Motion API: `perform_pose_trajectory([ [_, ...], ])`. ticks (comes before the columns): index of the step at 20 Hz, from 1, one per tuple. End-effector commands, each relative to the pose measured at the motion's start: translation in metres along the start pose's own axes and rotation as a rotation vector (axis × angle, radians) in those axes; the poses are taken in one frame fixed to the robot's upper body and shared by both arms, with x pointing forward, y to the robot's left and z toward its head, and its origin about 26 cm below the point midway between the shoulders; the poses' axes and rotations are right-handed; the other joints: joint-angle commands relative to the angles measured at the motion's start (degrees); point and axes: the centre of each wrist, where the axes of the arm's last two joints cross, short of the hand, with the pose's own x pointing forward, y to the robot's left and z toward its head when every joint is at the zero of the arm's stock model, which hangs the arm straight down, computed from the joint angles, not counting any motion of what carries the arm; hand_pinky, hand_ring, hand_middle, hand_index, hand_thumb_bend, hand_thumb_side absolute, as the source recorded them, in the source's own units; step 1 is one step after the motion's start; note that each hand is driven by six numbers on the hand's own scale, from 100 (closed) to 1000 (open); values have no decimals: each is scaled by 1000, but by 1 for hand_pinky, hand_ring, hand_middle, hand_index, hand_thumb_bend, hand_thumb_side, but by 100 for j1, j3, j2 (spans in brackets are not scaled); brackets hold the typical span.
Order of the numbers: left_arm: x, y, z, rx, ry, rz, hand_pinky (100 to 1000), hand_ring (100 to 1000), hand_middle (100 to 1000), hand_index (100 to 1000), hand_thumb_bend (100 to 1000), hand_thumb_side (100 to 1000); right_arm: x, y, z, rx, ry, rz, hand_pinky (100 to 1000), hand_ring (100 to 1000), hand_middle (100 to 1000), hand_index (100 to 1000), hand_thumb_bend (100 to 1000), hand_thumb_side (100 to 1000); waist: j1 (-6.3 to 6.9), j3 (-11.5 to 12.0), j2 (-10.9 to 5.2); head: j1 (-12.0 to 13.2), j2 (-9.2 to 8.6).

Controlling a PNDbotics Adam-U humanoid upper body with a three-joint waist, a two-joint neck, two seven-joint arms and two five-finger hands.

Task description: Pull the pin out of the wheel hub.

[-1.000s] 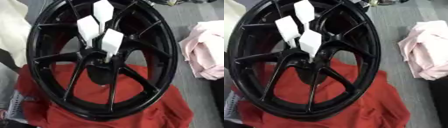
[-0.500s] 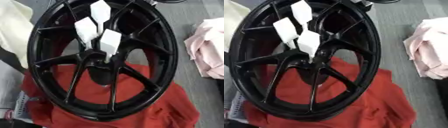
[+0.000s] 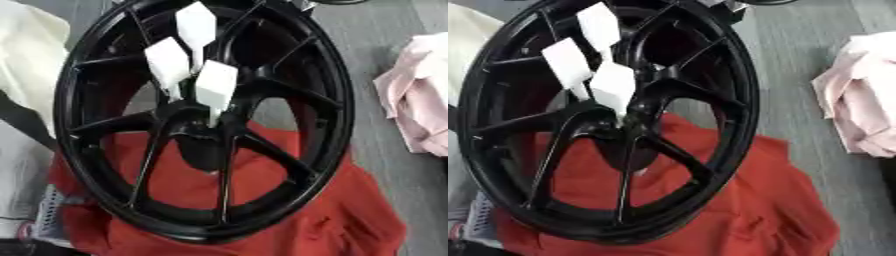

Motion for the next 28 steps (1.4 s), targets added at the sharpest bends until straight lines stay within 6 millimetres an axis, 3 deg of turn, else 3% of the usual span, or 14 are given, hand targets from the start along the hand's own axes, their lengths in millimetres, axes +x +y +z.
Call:
perform_pose_trajectory([
  [1, 12, 6, -7, 5, -40, -20, 773, 852, 821, 848, 483, 880, 5, -22, 6, -77, -33, -5, 845, 824, 757, 790, 144, 481, 2, -3, -158, 19, -46],
  [5, 12, 5, -7, 1, -40, -18, 772, 852, 822, 849, 482, 880, 14, -25, 5, -108, -76, -16, 844, 822, 758, 789, 147, 469, -9, 4, -172, -1, -50],
  [6, 12, 5, -7, 1, -39, -17, 772, 852, 822, 849, 483, 880, 15, -25, 5, -108, -75, -14, 848, 840, 789, 804, 165, 425, -12, 5, -175, -4, -51],
  [7, 12, 5, -6, 0, -39, -17, 772, 852, 822, 849, 483, 880, 15, -24, 5, -103, -70, -11, 856, 872, 843, 824, 208, 304, -16, 7, -179, -8, -52],
  [9, 12, 5, -7, 0, -37, -15, 772, 852, 822, 849, 483, 880, 15, -24, 4, -93, -57, -1, 867, 903, 868, 826, 256, 100, -22, 12, -184, -11, -57],
  [16, 12, 4, -7, -2, -38, -13, 772, 853, 823, 849, 483, 880, 14, -25, 4, -108, -25, 33, 879, 926, 866, 808, 354, 100, -24, 22, -190, -19, -53],
  [20, 12, 4, -7, -3, -37, -12, 771, 853, 823, 849, 482, 880, 14, -24, 3, -122, -27, 19, 866, 889, 829, 808, 272, 100, -23, 23, -189, -21, -42],
  [22, 12, 4, -7, -4, -37, -12, 771, 853, 823, 849, 482, 880, 16, -25, 3, -145, -45, -6, 857, 859, 802, 801, 229, 228, -21, 25, -191, -25, -41],
  [28, 13, 3, -7, -7, -40, -11, 771, 853, 823, 848, 482, 879, 27, -24, 2, -174, -109, -38, 850, 832, 775, 791, 178, 308, -16, 54, -198, -44, -47],
])
